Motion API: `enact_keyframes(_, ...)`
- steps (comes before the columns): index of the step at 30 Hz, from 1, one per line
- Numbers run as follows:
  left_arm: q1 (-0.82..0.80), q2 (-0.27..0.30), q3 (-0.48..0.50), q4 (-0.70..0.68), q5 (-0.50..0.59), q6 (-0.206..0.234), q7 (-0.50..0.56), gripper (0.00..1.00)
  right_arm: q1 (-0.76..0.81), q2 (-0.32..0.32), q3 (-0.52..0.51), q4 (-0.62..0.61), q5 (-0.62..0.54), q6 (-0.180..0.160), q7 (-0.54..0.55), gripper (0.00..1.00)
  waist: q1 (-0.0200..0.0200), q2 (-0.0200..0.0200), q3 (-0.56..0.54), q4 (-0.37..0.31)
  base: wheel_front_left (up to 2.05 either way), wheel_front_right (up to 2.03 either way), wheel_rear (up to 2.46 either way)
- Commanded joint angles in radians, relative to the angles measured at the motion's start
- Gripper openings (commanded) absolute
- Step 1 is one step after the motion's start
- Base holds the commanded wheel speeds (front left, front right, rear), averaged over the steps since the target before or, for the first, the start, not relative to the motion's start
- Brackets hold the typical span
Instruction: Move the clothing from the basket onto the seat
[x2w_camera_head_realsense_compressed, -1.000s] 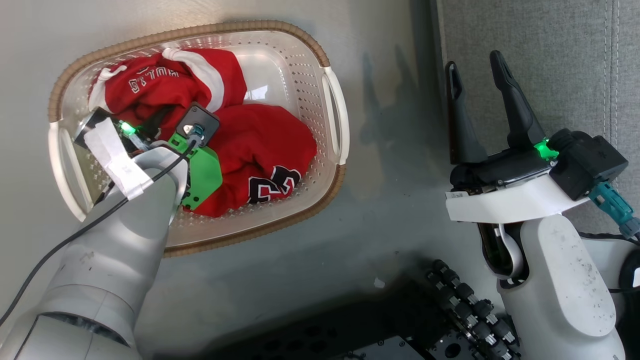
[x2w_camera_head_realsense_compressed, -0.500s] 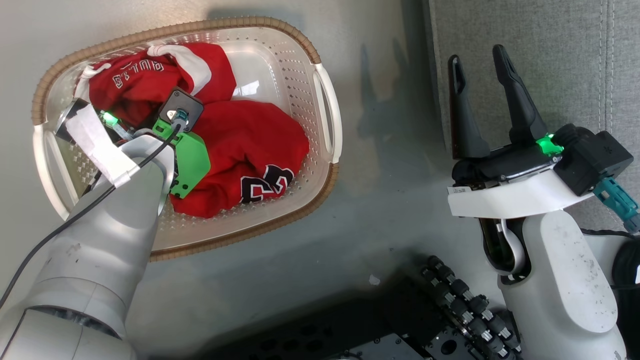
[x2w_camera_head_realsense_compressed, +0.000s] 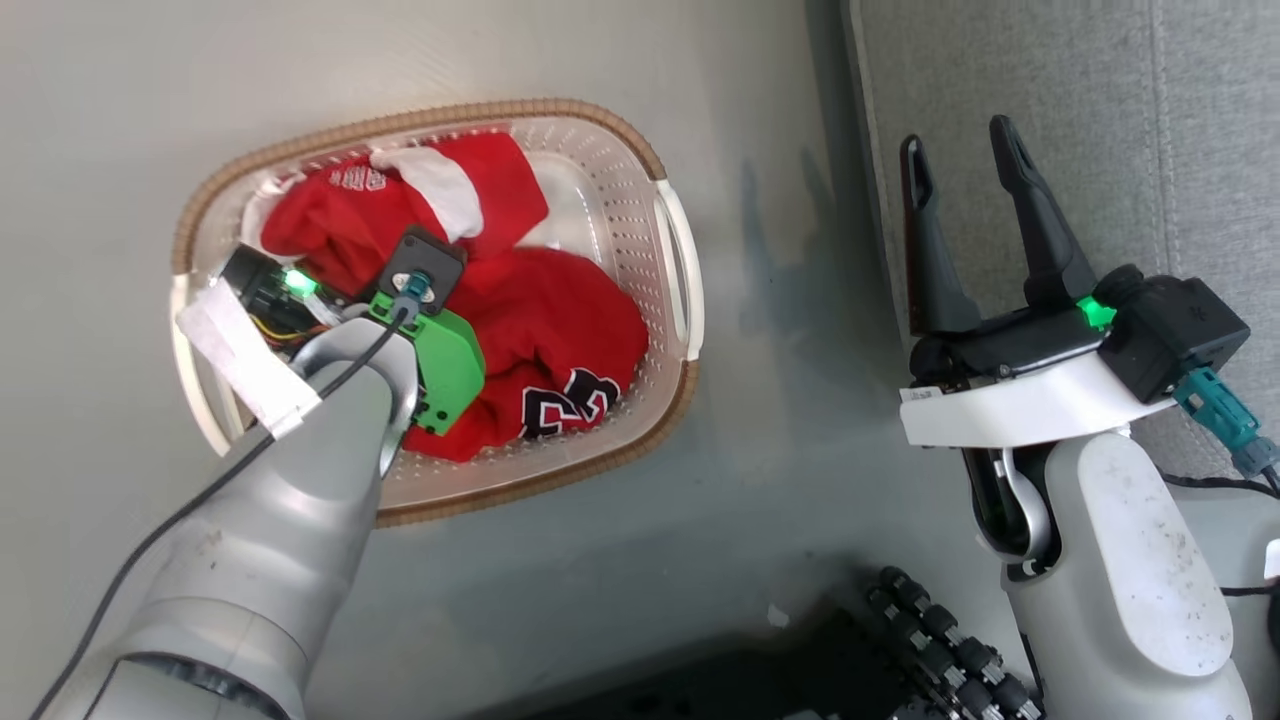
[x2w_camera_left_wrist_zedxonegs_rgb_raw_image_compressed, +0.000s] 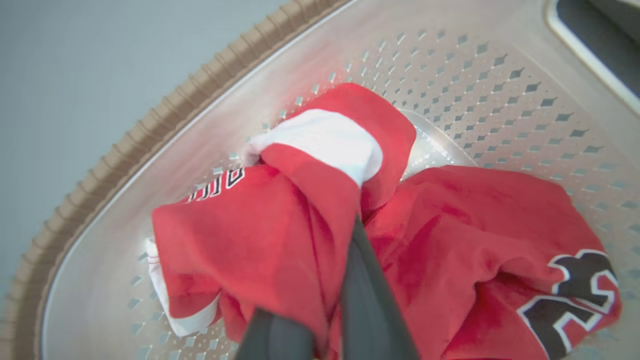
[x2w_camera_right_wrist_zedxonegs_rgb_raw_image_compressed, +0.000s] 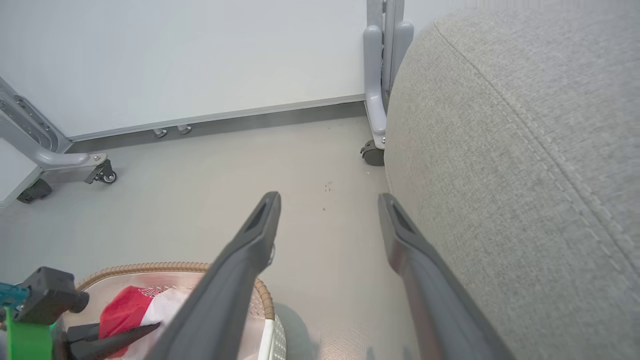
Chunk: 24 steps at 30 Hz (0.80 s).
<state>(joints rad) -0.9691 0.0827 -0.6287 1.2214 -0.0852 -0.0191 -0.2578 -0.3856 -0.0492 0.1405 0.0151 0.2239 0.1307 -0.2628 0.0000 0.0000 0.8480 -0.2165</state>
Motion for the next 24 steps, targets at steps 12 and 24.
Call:
enact_keyframes(12,0.187,0.014,0.017,-0.33,-0.047,-0.002,-0.008,0.0,0.084,-0.003,-0.019,0.051,-0.049,0.0,-0.003,1.0,0.0,0.0,-0.266,0.104,0.0,0.0,0.0)
enact_keyframes(24,0.35,0.046,0.098,-0.648,-0.097,0.012,-0.007,0.0,0.156,-0.003,-0.038,0.06,-0.063,0.0,0.017,1.0,0.0,0.0,-0.421,0.147,0.0,0.0,0.0)
